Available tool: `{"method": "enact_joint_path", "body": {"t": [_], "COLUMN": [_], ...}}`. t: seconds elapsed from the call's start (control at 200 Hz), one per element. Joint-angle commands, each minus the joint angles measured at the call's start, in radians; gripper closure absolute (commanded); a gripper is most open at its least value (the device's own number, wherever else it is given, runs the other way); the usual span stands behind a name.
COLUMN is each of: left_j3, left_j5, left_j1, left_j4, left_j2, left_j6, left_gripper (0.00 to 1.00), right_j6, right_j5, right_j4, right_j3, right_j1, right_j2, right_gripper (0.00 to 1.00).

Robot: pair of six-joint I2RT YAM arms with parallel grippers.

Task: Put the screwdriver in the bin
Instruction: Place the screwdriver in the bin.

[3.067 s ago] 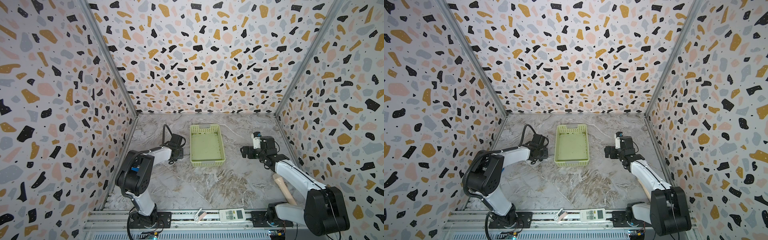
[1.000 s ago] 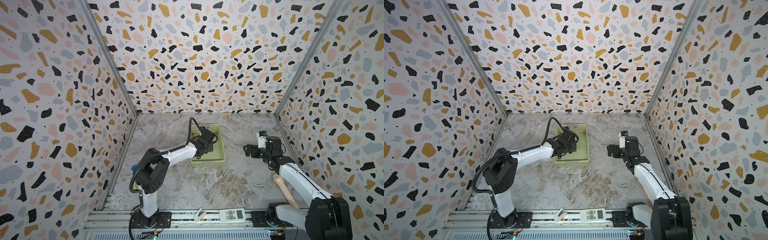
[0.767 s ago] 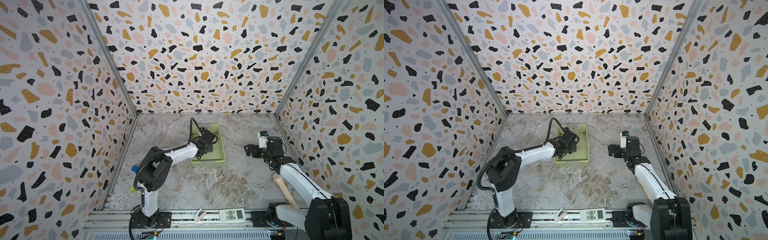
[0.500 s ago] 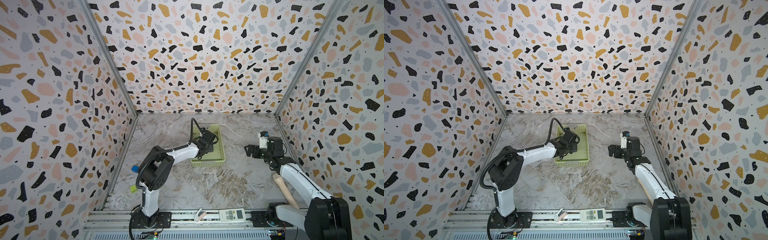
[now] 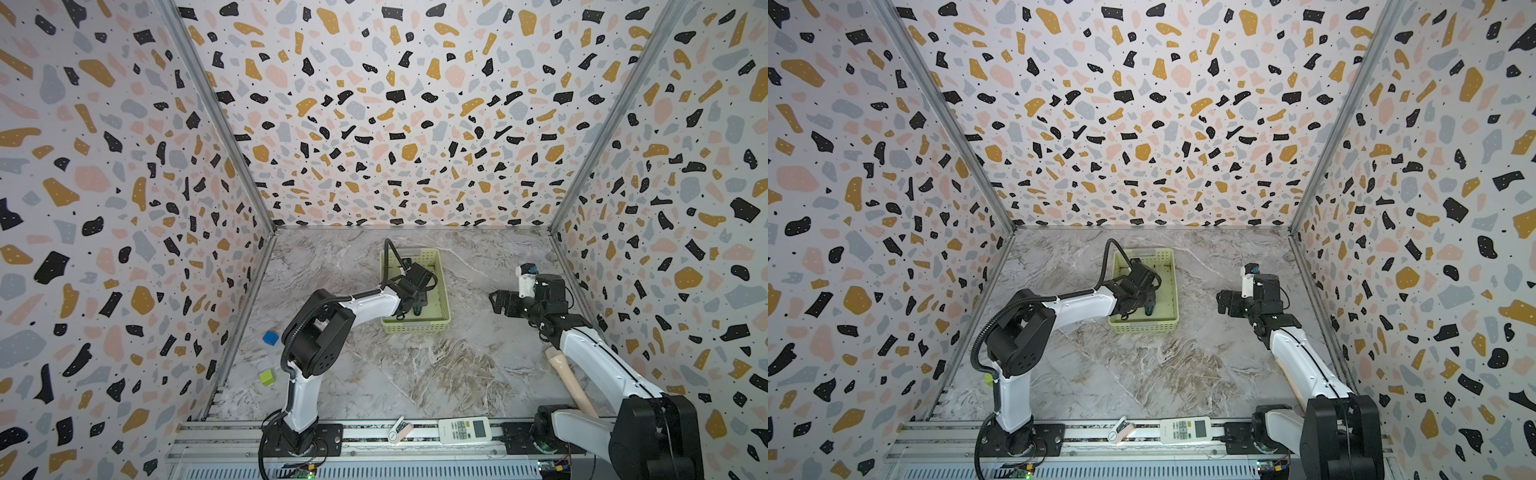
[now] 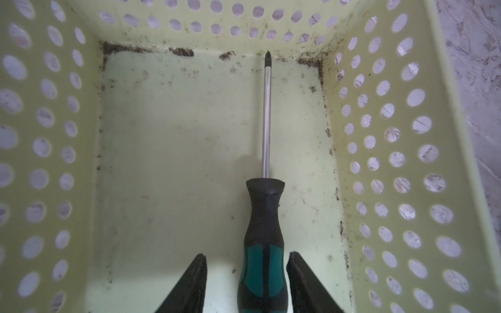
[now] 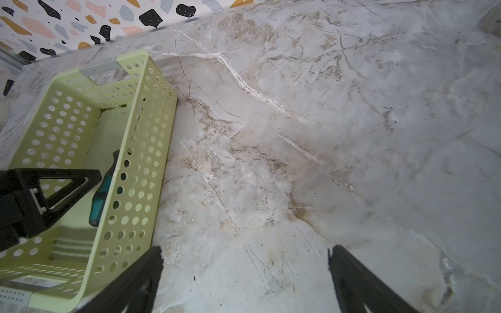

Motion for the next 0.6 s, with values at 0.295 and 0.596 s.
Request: {"method": "enact_joint_path", "body": {"t": [0.295,0.596], "left_j3": [0.068,-0.205], "left_j5": [-0.117,-0.267], "left_j1": [0.004,0.153], "left_j4": [-0.035,0.163], "left_j2": [-0.225,-0.633], "left_j6": [0.154,0.371], "left_gripper": [0.0,0.01], "right_j6": [-0.007,0.018], "right_j5": [0.063,0.224], "right_j4": [-0.037,-0.026], "right_j3": [0.035,0.081], "right_j1": [-0.006,-0.029], "right_j2": [-0.019,-0.027], "right_gripper": [0.01,0.01]}}
